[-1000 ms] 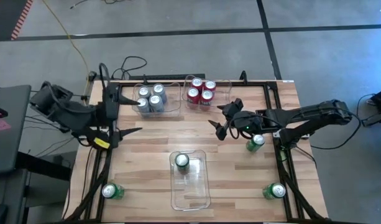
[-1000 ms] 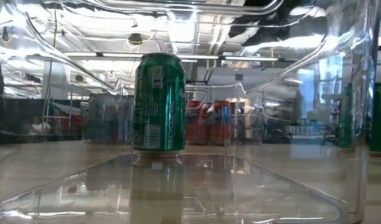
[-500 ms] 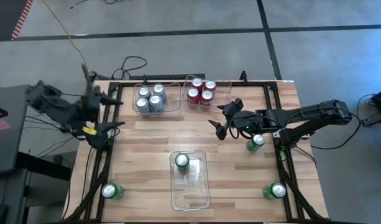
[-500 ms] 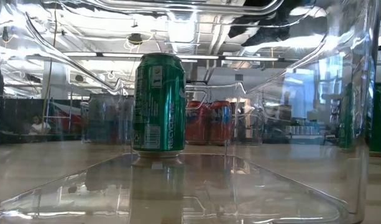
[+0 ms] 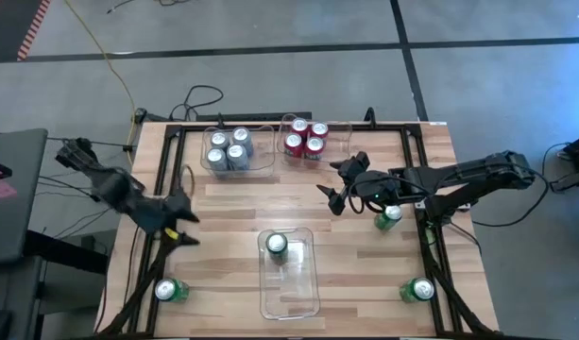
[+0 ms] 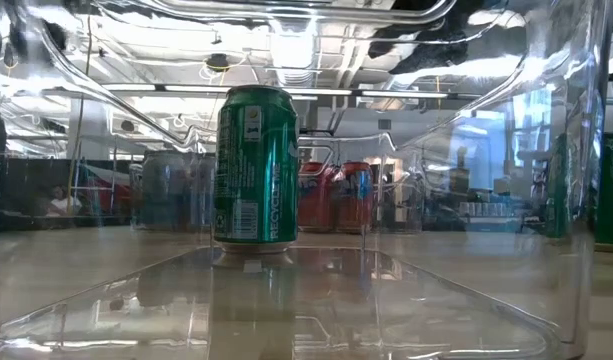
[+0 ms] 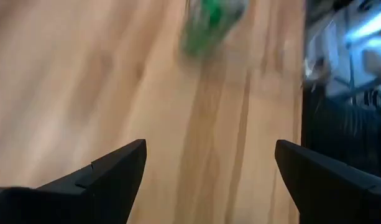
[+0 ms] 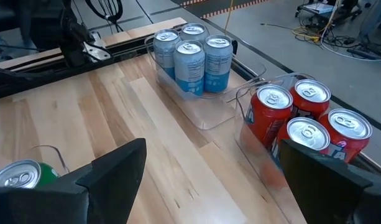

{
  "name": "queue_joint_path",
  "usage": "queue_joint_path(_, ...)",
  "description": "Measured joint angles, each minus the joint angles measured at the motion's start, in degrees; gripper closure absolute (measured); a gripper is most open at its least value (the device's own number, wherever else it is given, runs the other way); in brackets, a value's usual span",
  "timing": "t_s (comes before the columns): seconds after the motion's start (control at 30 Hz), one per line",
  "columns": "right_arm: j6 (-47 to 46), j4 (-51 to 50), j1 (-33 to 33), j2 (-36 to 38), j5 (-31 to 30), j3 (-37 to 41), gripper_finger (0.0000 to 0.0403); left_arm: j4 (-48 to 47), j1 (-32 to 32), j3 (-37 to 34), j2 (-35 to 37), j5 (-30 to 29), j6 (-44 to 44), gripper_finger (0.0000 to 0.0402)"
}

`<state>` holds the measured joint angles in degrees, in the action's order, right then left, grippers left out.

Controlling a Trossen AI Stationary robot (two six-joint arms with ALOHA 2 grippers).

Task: Sort soda cans
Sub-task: Put the bottom left green soda can into the bottom transparent bin

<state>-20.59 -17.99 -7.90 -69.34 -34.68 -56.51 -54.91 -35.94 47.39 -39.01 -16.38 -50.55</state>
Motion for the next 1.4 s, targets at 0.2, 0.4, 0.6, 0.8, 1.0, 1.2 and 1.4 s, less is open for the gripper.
queue_joint_path(0.2, -2.03, -0.70, -0.06, -0.15, -0.02, 0.00, 0.0023, 5.32, -3.27, -3.64, -9.18, 8.30, -8.31, 0.0052)
queue_joint_path(0.4, -3.16, -2.32, -0.42, -0.42, -0.02, 0.07, 0.0023, 6.84, -7.31, -1.70, -18.24, 15.23, -18.22, 0.0052)
queue_joint_path(0.6, -3.44, -2.38, -0.37, -0.77, -0.04, 0.07, 0.0023, 6.36, -13.01, 1.68, -24.15, 22.32, -30.96, 0.0052)
queue_joint_path(0.8, -3.57, -2.36, -0.37, -1.28, -0.04, 0.07, 0.0023, 6.01, -16.43, 3.92, -24.71, 21.76, -40.01, 0.0052)
queue_joint_path(1.0, -3.55, -2.36, -0.37, -1.29, -0.02, 0.07, 0.0023, 5.80, -19.54, 3.99, -24.71, 20.98, -43.97, 0.0052)
queue_joint_path(1.2, -3.52, -2.37, -0.35, -1.29, -0.04, 0.07, 0.0023, 5.77, -22.83, 3.99, -24.74, 21.09, -48.52, 0.0052)
queue_joint_path(1.4, -3.51, -2.35, -0.35, -1.29, -0.04, 0.07, 0.0023, 4.48, -25.46, 3.99, -24.77, 21.13, -51.55, 0.0052)
